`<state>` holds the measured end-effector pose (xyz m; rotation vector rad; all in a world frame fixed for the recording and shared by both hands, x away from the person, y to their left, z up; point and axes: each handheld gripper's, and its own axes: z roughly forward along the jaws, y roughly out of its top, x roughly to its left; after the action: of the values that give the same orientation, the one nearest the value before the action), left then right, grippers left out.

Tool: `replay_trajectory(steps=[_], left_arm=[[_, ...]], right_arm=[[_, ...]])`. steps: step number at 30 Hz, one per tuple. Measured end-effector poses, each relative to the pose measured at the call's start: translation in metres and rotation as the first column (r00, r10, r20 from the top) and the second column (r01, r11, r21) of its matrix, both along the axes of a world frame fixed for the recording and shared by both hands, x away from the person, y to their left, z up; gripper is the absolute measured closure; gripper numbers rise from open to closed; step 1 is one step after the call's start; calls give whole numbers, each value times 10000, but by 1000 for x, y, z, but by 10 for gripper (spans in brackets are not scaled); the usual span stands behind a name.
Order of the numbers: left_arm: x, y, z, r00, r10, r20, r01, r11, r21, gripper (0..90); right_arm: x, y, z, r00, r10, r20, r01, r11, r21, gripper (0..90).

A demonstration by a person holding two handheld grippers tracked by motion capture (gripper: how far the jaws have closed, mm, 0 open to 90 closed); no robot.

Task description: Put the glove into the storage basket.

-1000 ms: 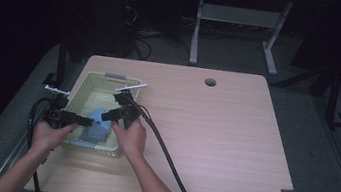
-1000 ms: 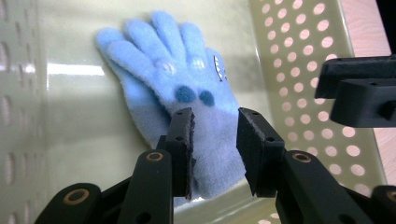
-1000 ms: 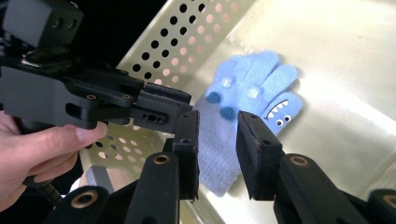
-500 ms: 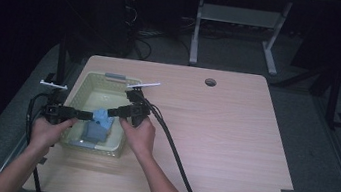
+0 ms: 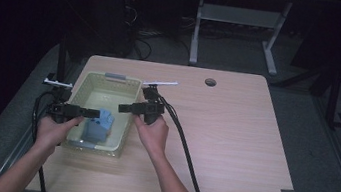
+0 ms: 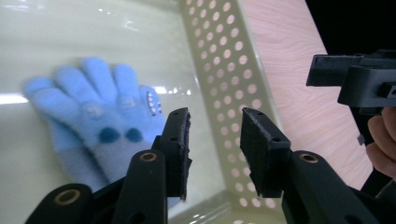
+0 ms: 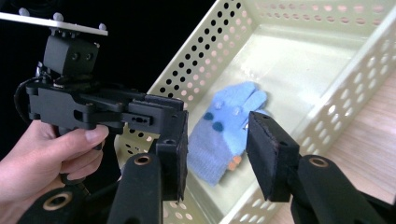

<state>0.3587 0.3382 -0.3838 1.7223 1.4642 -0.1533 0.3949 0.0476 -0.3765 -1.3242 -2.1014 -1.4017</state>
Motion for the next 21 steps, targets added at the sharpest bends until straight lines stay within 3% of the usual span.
replay_trajectory(steps=[7,14,21], left_arm=[[-1,-7,5,9999,-67,142,74,9989,-460,579],[0,-15,7,9992,-261,309,274,9987,-424,532],[-2,-30,13,9963,-561,658,597,9967,-543,432]], right_arm=[[1,-14,0,10000,-61,-40,62,9996,266,546],[2,-32,-2,9996,-271,-61,273,9989,372,511],[0,-49,1,9990,-440,-2,439,9975,550,466]])
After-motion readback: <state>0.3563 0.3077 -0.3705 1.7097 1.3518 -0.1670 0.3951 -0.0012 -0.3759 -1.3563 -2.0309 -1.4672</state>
